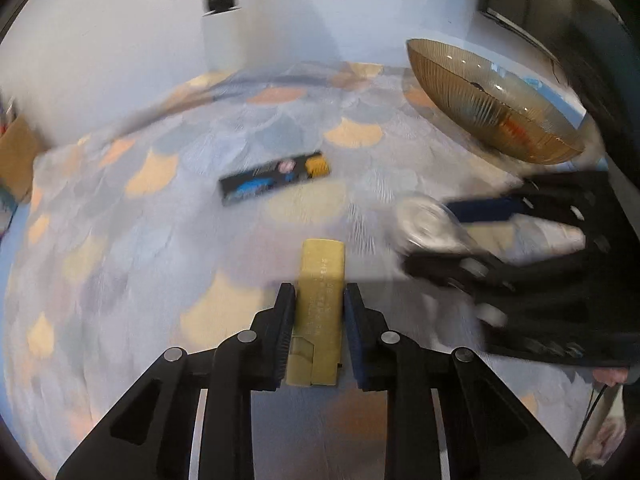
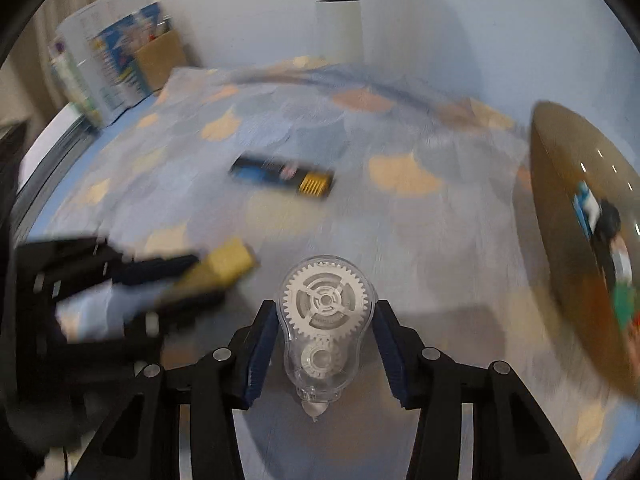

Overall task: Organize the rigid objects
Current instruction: 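Grasp the yellow box with the left tool while the right tool grasps the white tape roller, then carry the yellow box and tape roller over the amber bowl and open both tools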

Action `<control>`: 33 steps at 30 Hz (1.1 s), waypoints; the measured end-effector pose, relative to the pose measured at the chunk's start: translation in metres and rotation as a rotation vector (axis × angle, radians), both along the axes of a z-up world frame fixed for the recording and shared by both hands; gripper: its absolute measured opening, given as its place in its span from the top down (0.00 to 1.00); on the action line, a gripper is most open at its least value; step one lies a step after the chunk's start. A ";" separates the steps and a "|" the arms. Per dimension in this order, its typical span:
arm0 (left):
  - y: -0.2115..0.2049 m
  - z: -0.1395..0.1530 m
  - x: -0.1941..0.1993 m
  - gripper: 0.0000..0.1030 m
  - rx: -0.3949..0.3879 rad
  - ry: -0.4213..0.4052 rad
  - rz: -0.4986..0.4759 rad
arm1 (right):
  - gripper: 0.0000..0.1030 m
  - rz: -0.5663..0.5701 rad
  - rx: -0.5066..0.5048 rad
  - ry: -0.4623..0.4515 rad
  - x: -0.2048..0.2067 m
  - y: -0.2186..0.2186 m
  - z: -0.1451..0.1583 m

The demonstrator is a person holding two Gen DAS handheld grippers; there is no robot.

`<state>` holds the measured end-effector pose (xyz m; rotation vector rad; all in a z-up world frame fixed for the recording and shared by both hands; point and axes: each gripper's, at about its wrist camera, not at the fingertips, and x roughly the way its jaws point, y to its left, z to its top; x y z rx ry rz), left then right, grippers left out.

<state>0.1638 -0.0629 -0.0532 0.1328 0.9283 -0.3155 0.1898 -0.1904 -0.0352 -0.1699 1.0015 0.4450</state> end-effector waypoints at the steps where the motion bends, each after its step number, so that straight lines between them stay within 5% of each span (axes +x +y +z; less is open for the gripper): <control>1: 0.004 0.000 -0.006 0.79 -0.015 0.005 0.016 | 0.54 0.020 -0.002 -0.001 -0.019 -0.004 -0.002; 9: 0.025 -0.003 -0.032 0.79 -0.070 -0.024 0.158 | 0.52 -0.017 -0.052 -0.086 -0.102 -0.029 -0.008; 14: 0.025 -0.005 -0.032 0.79 -0.079 -0.050 0.171 | 0.23 -0.059 -0.011 0.003 -0.122 -0.048 -0.013; 17: 0.023 -0.005 -0.034 0.78 -0.057 -0.064 0.167 | 0.22 -0.080 0.019 0.005 -0.137 -0.055 -0.014; 23: 0.012 -0.007 -0.036 0.78 0.018 -0.094 0.164 | 0.23 -0.145 -0.039 -0.059 -0.125 -0.043 -0.016; 28: 0.011 -0.006 -0.037 0.79 0.032 -0.099 0.165 | 0.52 -0.114 -0.045 -0.122 -0.113 -0.023 -0.012; 33: 0.006 -0.007 -0.039 0.79 0.056 -0.108 0.170 | 0.53 0.042 -0.008 -0.135 -0.135 0.000 -0.013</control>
